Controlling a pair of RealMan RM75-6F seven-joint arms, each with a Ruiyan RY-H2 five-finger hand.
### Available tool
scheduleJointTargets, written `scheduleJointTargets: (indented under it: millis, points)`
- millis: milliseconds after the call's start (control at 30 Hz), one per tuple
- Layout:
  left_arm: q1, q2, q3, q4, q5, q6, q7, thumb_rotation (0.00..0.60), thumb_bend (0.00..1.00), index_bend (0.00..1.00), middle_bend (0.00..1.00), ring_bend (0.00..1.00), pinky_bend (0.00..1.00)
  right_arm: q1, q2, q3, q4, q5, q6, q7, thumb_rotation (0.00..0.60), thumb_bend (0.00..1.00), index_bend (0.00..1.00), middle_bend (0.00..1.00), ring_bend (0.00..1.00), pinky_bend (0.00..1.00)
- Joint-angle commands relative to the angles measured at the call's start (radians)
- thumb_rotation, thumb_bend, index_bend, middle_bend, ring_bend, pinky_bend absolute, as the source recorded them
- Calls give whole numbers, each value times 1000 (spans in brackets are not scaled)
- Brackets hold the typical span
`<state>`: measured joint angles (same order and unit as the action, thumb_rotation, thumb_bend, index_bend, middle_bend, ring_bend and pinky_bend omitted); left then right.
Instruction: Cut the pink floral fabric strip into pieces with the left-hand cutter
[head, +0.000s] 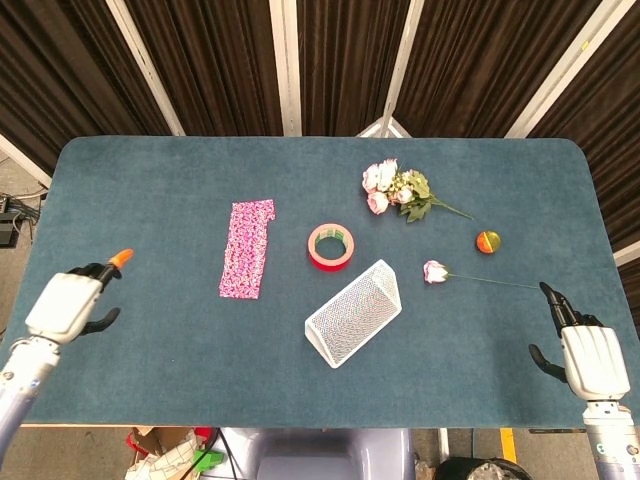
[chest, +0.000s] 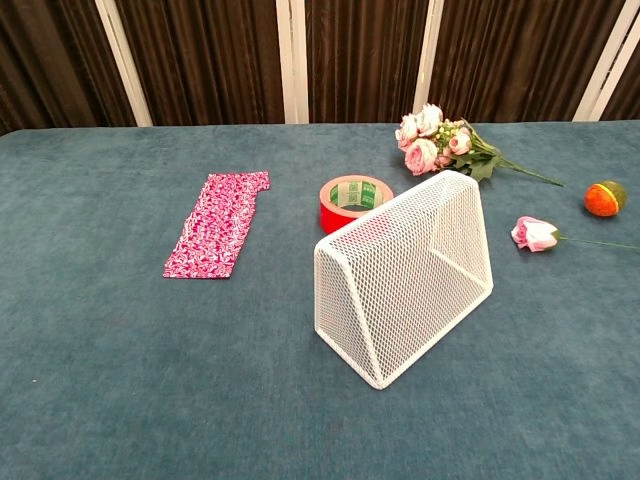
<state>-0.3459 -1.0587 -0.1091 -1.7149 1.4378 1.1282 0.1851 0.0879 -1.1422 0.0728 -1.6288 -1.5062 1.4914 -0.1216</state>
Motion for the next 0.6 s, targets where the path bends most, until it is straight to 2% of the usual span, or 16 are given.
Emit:
scheduleJointTargets:
  millis: [33, 200, 333, 433, 600]
  points:
    - [-43, -26, -8, -2, -4, -52, 10, 600, 550, 0, 536, 442, 517, 0, 0, 0, 1, 0, 0, 0, 600, 292, 0, 217, 451, 456]
    - [-105, -51, -9, -19, -51, -143, 84, 600, 633, 0, 693, 571, 579, 0, -1, -1, 1, -2, 0, -1, 600, 292, 0, 217, 451, 456]
    - [-154, -75, -16, -42, -123, -214, 136, 600, 763, 0, 802, 671, 637, 1, -2, -1, 1, -2, -1, -2, 600, 292, 0, 217, 451, 457]
    - [-190, -96, -23, -41, -184, -247, 195, 600, 831, 0, 823, 691, 655, 1, -2, 0, 3, 1, -2, -1, 600, 292, 0, 216, 450, 456]
    - [-248, -150, -24, -22, -289, -282, 306, 600, 857, 0, 825, 696, 655, 4, -5, 1, 8, 5, -8, -2, 600, 291, 0, 217, 451, 456]
